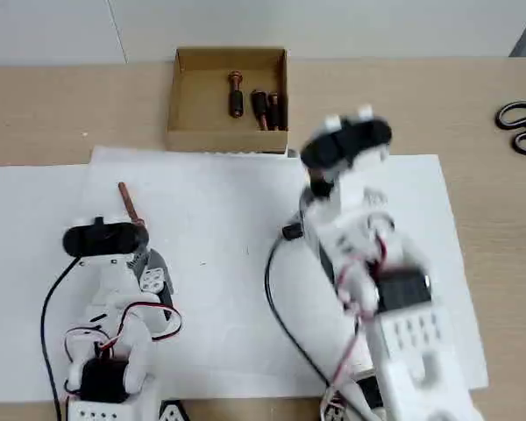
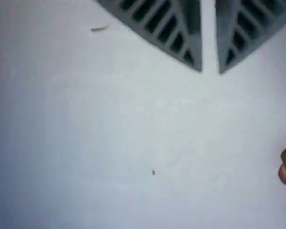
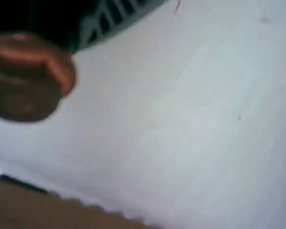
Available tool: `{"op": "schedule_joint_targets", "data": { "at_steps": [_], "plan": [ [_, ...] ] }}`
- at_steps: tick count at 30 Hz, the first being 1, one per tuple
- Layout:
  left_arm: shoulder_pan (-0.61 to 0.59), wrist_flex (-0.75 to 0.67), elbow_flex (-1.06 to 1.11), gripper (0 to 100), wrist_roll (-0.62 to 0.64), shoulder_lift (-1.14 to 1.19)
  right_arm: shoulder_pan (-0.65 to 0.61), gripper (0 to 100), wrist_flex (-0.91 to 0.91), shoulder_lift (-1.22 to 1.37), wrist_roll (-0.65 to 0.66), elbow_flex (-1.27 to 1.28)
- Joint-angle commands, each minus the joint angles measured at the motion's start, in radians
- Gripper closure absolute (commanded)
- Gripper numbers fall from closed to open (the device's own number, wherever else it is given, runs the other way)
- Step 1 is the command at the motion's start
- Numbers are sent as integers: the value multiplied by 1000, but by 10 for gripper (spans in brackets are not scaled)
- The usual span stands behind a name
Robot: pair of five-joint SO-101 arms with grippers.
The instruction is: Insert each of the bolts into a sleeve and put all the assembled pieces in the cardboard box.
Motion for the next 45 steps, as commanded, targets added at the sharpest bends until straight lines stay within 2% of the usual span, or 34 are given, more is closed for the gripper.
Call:
{"op": "schedule_joint_targets", "data": {
  "at_steps": [1, 6, 14, 23, 30, 32, 37, 45],
  "plan": [
    [-5, -55, 24, 994, -6, -6, 2, 995, -47, 232, 31, -245],
    [-5, -66, 47, 994, -6, -6, -4, 995, -44, 544, 35, -543],
    [-5, -68, 51, 994, -6, -8, -7, 995, -38, 1038, 149, -1092],
    [-5, -68, 51, 994, -6, -8, -24, 995, -38, 1442, 166, -1537],
    [-5, -68, 51, 994, -6, -8, -61, 987, -38, 1623, 167, -1723],
    [-5, -68, 51, 994, -6, -8, -61, 950, -21, 1652, 173, -1743],
    [-5, -68, 51, 994, -6, -8, -71, 796, 125, 1659, 213, -1763],
    [-5, -68, 51, 994, -6, -8, -71, 793, 381, 1643, 212, -1926]
  ]
}}
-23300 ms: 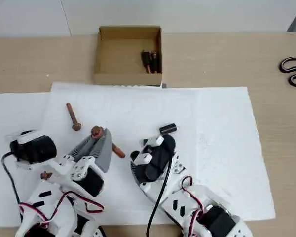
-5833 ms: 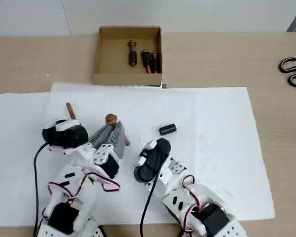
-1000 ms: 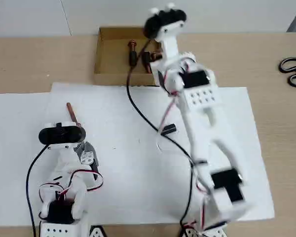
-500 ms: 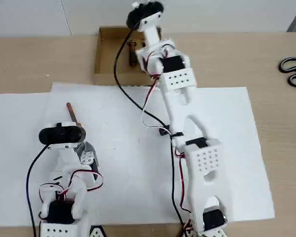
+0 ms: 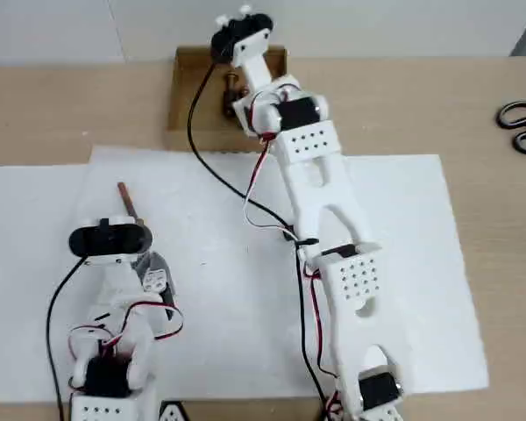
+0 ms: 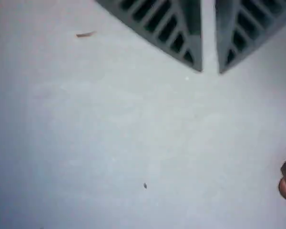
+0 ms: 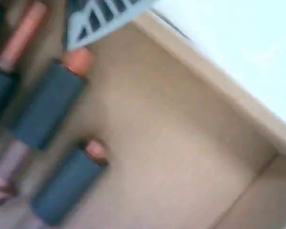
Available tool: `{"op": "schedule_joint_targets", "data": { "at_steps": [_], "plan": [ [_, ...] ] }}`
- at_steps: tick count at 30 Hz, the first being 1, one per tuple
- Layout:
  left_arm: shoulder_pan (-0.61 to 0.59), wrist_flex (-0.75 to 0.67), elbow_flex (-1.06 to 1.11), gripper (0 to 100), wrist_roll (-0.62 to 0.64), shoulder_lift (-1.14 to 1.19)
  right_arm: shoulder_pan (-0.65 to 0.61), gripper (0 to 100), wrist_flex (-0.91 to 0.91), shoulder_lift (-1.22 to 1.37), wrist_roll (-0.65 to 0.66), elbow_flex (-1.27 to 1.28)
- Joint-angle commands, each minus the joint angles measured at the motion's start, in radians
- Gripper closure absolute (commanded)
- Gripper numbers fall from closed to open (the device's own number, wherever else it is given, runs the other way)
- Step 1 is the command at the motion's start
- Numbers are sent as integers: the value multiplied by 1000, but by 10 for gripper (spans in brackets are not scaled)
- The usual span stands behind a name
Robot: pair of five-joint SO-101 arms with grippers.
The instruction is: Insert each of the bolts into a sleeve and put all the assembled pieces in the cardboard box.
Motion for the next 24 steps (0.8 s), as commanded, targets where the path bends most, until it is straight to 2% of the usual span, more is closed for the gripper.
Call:
{"op": "schedule_joint_targets", "data": {
  "at_steps": [1, 11, 20, 24],
  "plan": [
    [-3, -25, -2, 994, -6, -8, -8, 793, 128, -41, 8, -114],
    [-3, -25, -2, 994, -5, -8, -7, 794, 516, -39, 5, -370],
    [-3, -25, -2, 994, -5, -8, 13, 794, 559, -42, -112, -371],
    [-5, -25, -2, 994, -5, -8, 13, 794, 564, -90, -114, -244]
  ]
}}
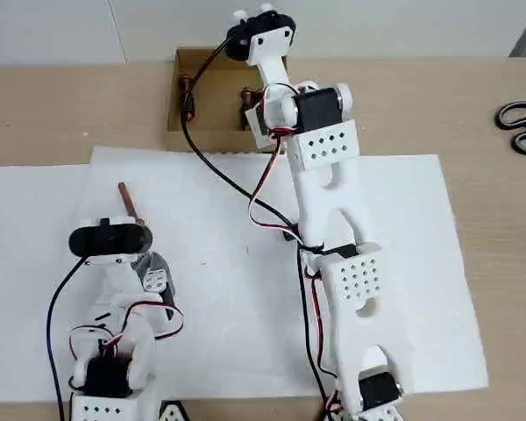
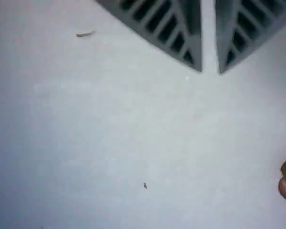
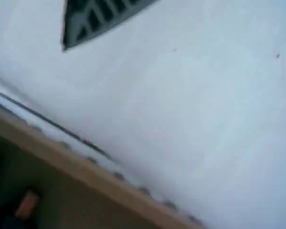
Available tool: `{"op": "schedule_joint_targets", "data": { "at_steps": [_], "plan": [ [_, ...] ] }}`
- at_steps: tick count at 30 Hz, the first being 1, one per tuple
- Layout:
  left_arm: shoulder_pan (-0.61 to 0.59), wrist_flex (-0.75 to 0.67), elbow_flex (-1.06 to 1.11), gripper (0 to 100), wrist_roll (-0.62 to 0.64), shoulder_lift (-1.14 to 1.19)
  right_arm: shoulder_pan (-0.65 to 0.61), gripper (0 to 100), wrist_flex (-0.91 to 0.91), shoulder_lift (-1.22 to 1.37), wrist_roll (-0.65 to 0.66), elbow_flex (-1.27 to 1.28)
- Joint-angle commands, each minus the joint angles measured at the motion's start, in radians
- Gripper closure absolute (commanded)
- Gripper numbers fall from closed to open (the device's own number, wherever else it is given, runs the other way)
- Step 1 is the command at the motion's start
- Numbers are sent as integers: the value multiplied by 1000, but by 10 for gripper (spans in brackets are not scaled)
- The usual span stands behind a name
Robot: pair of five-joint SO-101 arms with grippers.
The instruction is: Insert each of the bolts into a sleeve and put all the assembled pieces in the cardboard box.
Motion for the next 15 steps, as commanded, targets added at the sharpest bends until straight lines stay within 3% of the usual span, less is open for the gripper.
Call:
{"op": "schedule_joint_targets", "data": {
  "at_steps": [1, 9, 15],
  "plan": [
    [-5, -25, -2, 994, -5, -8, 13, 794, 24, -130, -14, 130],
    [-5, -23, -2, 994, -5, -8, 4, 794, 8, -578, -14, 798],
    [-44, -23, -2, 994, -5, -8, 12, 794, 7, -742, -8, 1063]
  ]
}}
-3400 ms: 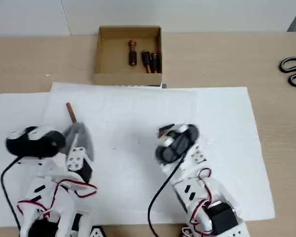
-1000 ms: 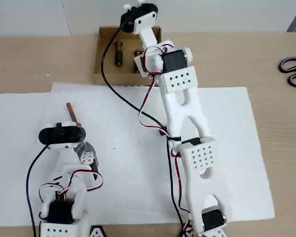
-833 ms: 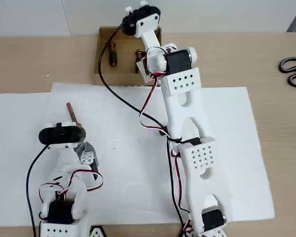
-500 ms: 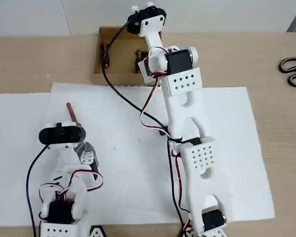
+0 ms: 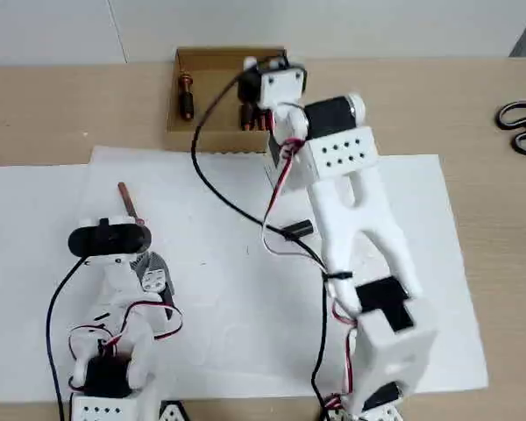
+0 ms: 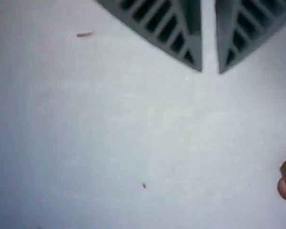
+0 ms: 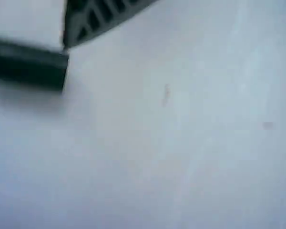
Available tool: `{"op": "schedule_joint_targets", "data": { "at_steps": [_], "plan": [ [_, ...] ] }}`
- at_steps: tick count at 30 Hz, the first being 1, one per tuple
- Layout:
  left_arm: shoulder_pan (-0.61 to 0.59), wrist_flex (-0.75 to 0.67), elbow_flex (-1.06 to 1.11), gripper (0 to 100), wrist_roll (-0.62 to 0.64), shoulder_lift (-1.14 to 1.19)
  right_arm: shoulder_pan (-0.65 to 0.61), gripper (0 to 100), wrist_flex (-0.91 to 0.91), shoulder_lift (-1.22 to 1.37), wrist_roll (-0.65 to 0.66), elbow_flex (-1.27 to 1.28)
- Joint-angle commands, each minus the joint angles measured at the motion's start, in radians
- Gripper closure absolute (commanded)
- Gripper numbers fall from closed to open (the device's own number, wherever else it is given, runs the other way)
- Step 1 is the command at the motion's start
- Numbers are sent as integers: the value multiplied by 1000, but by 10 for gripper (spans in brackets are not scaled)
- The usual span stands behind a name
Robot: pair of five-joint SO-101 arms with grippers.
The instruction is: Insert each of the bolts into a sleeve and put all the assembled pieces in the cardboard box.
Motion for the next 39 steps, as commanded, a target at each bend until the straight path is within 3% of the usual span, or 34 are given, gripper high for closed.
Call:
{"op": "schedule_joint_targets", "data": {
  "at_steps": [1, 6, 13, 23, 29, 39],
  "plan": [
    [-26, -23, -2, 994, -6, -8, 13, 794, 7, -119, 2, 114],
    [-23, -23, -2, 994, -6, -8, 68, 794, 4, -125, 130, 167],
    [-23, -21, -2, 994, -8, -8, 136, 792, 1, -88, 569, 172],
    [-23, -21, -2, 994, -8, -8, 102, 793, -2, 30, 964, 172],
    [-23, -21, -2, 994, -8, -8, 76, 793, -2, 84, 1132, 172],
    [-23, -21, -2, 994, -8, -8, 41, 793, -4, 110, 1246, 172]
  ]
}}
